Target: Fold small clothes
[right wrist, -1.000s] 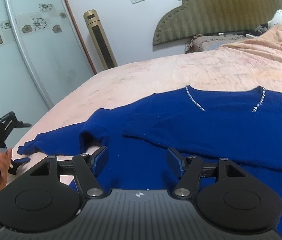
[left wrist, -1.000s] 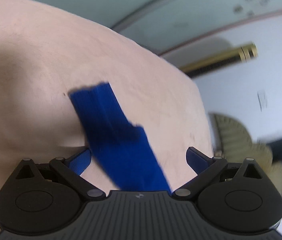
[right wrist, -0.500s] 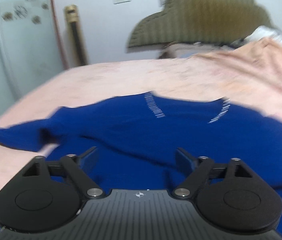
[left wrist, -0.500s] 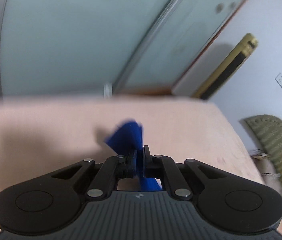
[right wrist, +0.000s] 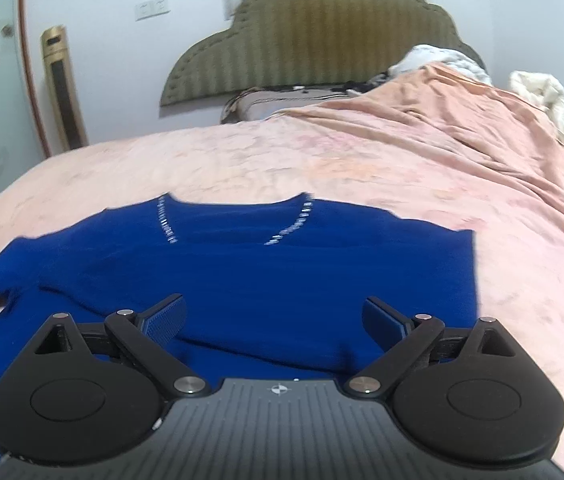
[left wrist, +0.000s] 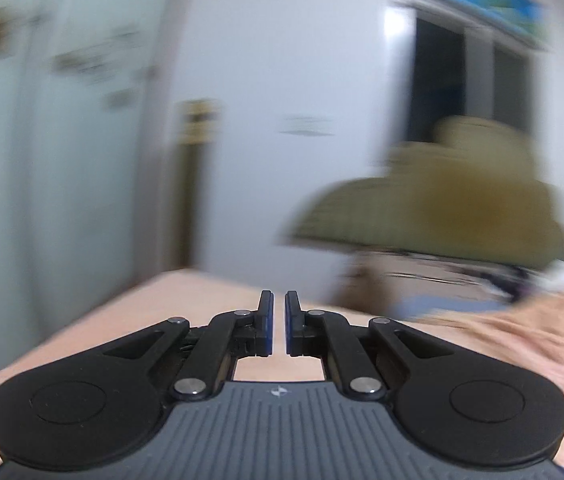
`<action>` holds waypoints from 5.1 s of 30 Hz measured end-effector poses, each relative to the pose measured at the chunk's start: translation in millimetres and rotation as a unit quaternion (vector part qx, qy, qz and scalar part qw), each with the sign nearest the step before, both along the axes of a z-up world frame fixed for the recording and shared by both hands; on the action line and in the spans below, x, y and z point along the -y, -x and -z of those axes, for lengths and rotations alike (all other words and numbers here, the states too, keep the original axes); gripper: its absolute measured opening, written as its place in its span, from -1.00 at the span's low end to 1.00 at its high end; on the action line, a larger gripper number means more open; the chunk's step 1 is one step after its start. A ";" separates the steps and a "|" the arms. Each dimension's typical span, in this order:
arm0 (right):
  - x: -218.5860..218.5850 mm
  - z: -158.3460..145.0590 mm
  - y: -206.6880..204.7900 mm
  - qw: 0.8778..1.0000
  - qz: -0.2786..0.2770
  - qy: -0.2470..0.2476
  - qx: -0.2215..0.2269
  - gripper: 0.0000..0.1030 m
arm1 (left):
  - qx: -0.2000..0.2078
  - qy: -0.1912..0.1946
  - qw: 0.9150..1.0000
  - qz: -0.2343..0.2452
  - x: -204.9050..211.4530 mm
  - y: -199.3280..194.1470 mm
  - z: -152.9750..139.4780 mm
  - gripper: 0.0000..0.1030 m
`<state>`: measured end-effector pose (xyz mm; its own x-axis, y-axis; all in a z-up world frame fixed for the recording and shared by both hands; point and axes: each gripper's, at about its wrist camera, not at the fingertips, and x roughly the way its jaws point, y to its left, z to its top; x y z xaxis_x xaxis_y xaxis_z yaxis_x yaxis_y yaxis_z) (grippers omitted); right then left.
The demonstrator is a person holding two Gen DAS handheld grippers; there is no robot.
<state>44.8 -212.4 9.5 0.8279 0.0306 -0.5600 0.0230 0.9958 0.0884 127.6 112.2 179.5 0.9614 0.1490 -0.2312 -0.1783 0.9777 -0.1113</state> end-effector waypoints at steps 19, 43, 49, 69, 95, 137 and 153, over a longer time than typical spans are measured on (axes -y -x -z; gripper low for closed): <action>54.4 11.8 31.5 0.998 0.036 -0.060 -0.003 0.92 | -0.223 -0.204 0.952 -0.059 11.0 -53.6 147.6 0.67; 37.8 22.0 18.9 0.996 0.032 -0.075 -0.025 0.94 | -0.219 -0.073 0.966 -0.114 -142.8 -62.9 138.7 -0.86; 40.9 22.5 19.2 0.996 0.026 -0.081 -0.020 0.94 | -0.099 -0.018 0.987 -0.128 -111.9 -56.1 33.2 -0.86; 82.6 17.4 61.1 0.994 0.092 -0.058 -0.015 0.94 | -0.294 -0.020 0.854 0.429 311.5 -61.0 157.6 -0.73; 136.3 17.1 -55.0 0.975 0.095 -0.203 -0.006 -0.78 | -0.190 -0.068 0.969 0.141 56.6 -26.8 140.9 0.91; 79.7 31.9 120.7 0.992 -0.002 -0.108 -0.072 -0.88 | -0.316 0.008 0.900 0.300 -7.6 98.5 182.1 -0.90; 98.9 4.5 6.7 0.998 0.061 0.014 -0.005 -0.84 | -0.272 -0.011 0.944 0.189 12.5 3.2 169.2 -0.85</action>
